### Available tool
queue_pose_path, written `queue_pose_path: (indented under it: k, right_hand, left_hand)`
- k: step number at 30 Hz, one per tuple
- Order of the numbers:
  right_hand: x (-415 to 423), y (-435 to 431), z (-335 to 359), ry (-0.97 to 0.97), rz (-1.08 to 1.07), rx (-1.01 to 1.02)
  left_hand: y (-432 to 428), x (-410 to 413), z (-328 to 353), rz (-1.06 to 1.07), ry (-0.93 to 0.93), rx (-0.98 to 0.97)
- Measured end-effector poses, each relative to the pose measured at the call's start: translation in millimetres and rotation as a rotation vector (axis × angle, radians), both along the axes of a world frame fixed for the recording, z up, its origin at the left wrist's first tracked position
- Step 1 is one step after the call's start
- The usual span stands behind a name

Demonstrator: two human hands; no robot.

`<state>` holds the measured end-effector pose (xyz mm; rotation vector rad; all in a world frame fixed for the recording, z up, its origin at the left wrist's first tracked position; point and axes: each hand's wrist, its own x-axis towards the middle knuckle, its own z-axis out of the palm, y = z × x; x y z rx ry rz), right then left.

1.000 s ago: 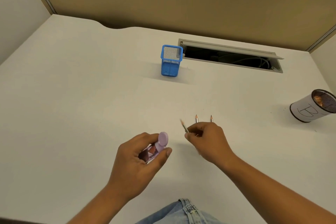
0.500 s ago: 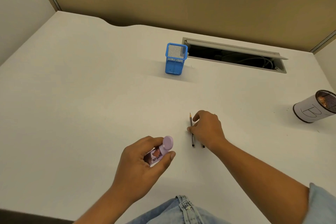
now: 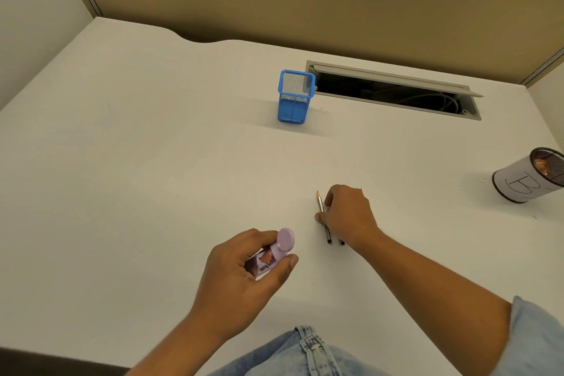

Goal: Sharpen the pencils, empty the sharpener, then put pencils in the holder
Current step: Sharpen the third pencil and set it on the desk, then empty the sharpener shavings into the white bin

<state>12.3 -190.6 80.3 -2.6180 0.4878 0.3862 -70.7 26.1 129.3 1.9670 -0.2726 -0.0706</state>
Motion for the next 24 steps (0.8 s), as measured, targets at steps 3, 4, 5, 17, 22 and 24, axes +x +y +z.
queue_pose_path:
  k: [3, 4, 5, 17, 22, 24]
  right_hand:
    - [3.0, -3.2, 11.3, -0.055, 0.026, -0.057]
    - [5.0, -6.5, 20.5, -0.134, 0.005, -0.058]
    - [6.9, -9.6, 33.6, -0.224, -0.034, -0.025]
    - [-59.9, 8.1, 126.9, -0.211, 0.36, 0.693]
    - [-72.1, 10.2, 122.0, -0.234, 0.321, 0.721]
    - [-76.5, 7.5, 122.1, -0.231, 0.276, 0.727]
  left_hand:
    - [0.2, 0.4, 3.0, -0.002, 0.006, -0.01]
    - [0.6, 1.0, 3.9, -0.005, 0.008, -0.01]
    - [1.2, 1.5, 3.9, -0.005, 0.016, -0.014]
    - [-8.9, 5.3, 19.4, -0.101, 0.197, -0.011]
    - [-13.2, 9.4, 27.9, -0.138, 0.24, -0.027]
    - [-15.2, 11.6, 28.2, -0.166, 0.265, -0.047]
